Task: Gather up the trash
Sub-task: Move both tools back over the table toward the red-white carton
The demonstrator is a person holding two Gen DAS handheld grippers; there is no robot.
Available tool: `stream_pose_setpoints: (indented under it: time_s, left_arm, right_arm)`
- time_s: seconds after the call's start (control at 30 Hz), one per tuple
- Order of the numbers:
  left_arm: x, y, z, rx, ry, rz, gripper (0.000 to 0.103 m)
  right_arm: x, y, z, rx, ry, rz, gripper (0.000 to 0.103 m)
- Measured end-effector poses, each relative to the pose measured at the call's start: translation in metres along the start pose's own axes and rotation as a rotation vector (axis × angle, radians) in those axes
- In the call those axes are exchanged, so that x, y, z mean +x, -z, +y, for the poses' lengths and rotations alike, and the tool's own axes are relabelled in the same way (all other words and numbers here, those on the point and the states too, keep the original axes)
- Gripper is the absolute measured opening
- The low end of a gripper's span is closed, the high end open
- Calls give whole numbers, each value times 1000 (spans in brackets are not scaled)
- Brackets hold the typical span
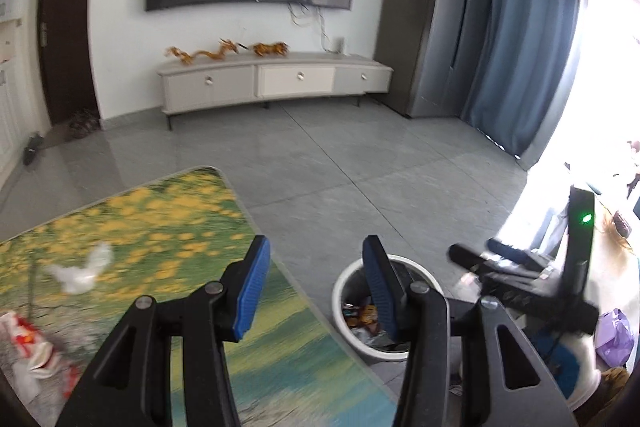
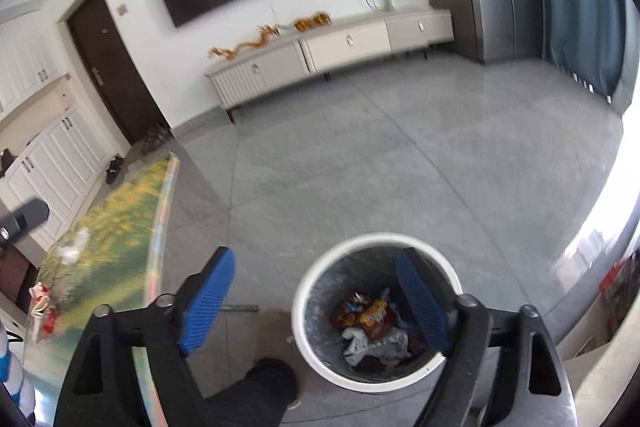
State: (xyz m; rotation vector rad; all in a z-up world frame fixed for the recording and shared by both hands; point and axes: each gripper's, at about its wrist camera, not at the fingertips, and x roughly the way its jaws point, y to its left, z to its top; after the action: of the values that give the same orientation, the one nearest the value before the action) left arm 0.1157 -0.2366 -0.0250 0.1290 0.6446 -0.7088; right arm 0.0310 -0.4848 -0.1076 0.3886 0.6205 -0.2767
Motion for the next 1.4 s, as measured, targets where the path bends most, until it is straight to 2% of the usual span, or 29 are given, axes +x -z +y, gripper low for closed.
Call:
stream_pose_setpoints:
  time_s: [0.07,0.13,0.23,0.4,0.6,0.83,1.0,1.1,1.4]
  left_arm:
    - [-24,3,13,-6,-48,-36,46]
    - [-45,7,26,-16,-81,-62,47]
    - [-74,15,42,-26,-135,-97,54]
    - [-115,28,69,-59,-203,-142,54]
    - [-150,42,101,-113,-254,-174,56]
    - [-179,59,137,-174,-307,-201,58]
    - [-193,75,169,-228,-349,-202,58]
    - [-201,89,191,-262,-377,-192,58]
    - [-210,136,268,-389,-457,-91,58]
  right_arm:
    - [-17,-5,15,-19,-11,-37,99]
    - [-32,-9,32,-36,-24,-63,100]
    - [-49,-12,53,-65,-25,-89,101]
    - [-70,-14,83,-101,-65,-103,101]
    - [-88,-14,113,-140,-124,-117,101]
    - [-114,-17,158,-205,-166,-198,103]
    - [-118,-13,185,-261,-202,-220,103]
    - [-112,-10,201,-293,-234,-206,103]
    - [-61,1,235,-345,-323,-52,103]
